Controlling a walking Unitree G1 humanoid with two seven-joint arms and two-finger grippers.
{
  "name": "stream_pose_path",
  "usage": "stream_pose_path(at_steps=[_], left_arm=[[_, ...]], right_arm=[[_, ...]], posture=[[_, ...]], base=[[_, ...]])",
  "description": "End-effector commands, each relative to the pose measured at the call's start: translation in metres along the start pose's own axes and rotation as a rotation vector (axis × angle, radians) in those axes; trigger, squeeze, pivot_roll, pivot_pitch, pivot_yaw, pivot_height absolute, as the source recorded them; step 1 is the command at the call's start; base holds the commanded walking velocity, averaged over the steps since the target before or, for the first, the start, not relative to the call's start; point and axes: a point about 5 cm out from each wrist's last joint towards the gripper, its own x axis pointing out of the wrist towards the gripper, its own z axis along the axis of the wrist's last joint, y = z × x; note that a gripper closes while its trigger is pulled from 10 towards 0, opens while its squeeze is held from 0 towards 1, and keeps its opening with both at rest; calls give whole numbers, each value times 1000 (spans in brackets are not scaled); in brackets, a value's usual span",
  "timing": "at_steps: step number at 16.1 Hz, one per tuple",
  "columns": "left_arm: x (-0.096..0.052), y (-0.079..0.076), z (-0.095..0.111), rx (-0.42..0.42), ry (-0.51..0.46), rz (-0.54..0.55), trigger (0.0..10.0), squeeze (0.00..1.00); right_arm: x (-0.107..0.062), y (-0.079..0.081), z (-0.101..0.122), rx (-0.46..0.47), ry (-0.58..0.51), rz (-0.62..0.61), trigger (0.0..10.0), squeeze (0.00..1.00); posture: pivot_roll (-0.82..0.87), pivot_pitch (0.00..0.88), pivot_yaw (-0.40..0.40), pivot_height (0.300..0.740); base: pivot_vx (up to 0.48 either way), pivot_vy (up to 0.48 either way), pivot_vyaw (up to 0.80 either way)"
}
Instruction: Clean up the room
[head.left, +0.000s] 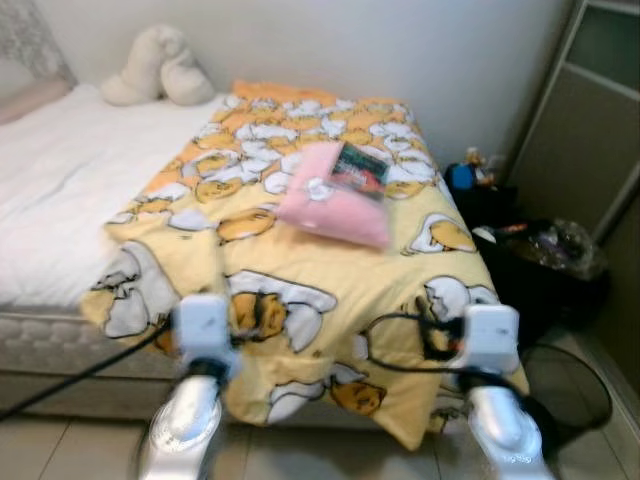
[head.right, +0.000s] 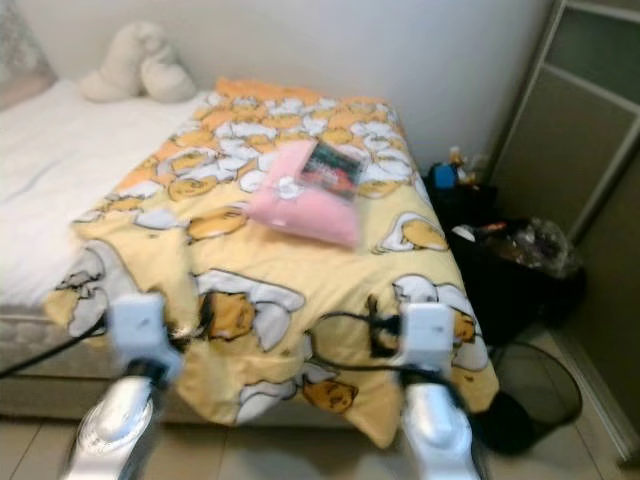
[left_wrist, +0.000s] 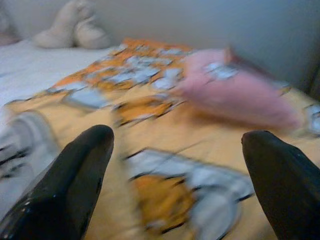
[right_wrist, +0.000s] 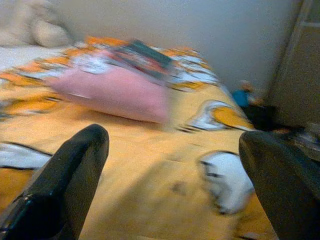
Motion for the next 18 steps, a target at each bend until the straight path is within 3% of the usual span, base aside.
stream_pose_path(at_steps=[1, 5, 15, 16, 17, 18], left_arm=[[51, -32, -7, 130, 99, -425, 10000, 0], [55, -26, -9, 98, 120, -348, 10000, 0], [62, -18, -4, 100, 79, -306, 10000, 0], [64, -17, -3, 67, 72, -288, 10000, 0], [74, -17, 10, -41, 41, -220, 10000, 0], [76, -19, 14, -44, 29, -219, 10000, 0]], right_arm=[[-4, -22, -45, 34, 157, -129, 10000, 0], [0, -20, -44, 52, 154, -120, 10000, 0], [8, -22, -41, 36, 137, -108, 10000, 0], [8, -24, -42, 61, 143, -131, 10000, 0], [13, -28, -35, 96, 115, -175, 10000, 0], [15, -28, -31, 88, 101, -171, 10000, 0]], posture=[[-35, 0, 31, 740], [-26, 0, 30, 740], [-13, 0, 10, 740], [-12, 0, 8, 740], [-9, 0, 4, 740], [-10, 0, 4, 740]], base=[[0, 480, 0], [0, 480, 0], [0, 480, 0], [0, 480, 0], [0, 480, 0], [0, 480, 0]])
